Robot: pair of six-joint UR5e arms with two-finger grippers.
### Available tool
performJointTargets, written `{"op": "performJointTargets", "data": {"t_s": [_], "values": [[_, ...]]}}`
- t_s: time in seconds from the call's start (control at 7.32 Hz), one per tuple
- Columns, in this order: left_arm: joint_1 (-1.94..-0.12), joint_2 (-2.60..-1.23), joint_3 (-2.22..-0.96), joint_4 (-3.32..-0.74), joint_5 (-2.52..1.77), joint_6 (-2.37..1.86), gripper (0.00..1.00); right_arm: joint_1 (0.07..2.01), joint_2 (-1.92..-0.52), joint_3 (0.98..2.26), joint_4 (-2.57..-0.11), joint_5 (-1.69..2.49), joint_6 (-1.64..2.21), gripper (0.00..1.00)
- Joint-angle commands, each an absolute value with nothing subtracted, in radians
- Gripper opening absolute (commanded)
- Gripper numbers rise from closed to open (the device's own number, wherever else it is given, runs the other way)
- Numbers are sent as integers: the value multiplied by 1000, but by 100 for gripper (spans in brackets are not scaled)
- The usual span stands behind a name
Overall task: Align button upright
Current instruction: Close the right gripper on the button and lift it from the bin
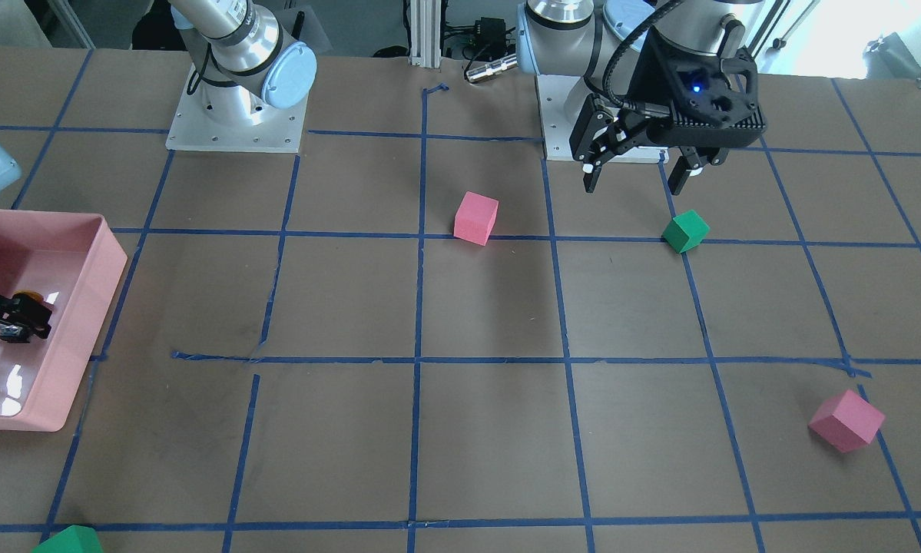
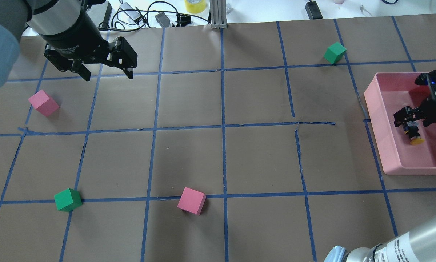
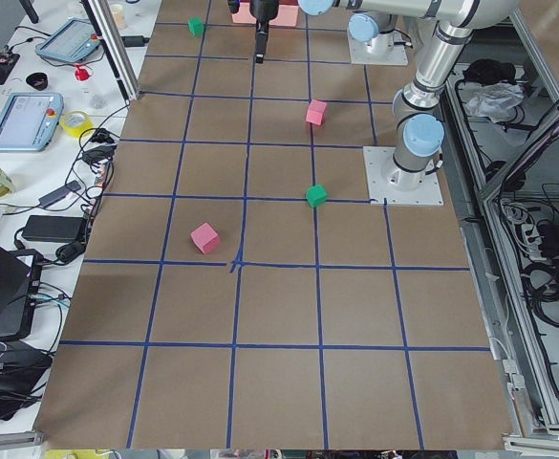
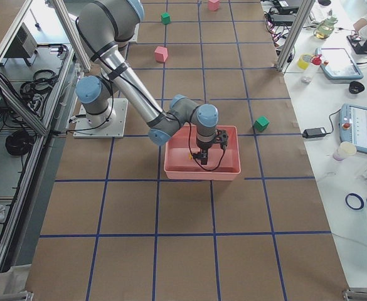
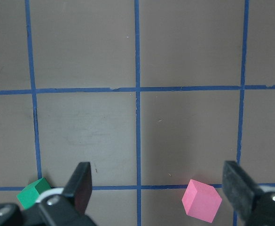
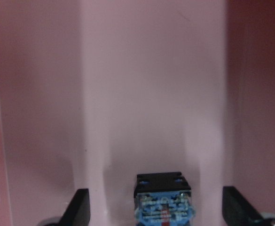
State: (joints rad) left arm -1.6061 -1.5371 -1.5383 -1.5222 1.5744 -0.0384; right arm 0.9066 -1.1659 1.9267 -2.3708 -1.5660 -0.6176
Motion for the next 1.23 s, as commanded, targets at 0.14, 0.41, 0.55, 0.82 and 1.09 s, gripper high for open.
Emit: {"op": "performJointTargets", "data": {"t_s": [0.14,0.41,0.55,0.82,1.09], "values": [[-1606,-1537,-1539,-1522,1574,-38,100,907,-1161,1927,-2372,-1572,-624,98],[-1606,-1537,-1540,-1522,1571,-38,100,907,-1161,1928,-2370,-1572,-629,94],[-1606,-1537,-1539,-1522,1571,-38,100,907,-1161,1928,-2365,-1574,-632,77],[-1606,-1537,-1539,-1522,1572,-38,100,907,-1164,1922,-2362,-1575,-675,36],[-1605,-1537,-1539,-1522,1572,-38,100,905,-1172,1917,-2359,-1575,-710,2]]}}
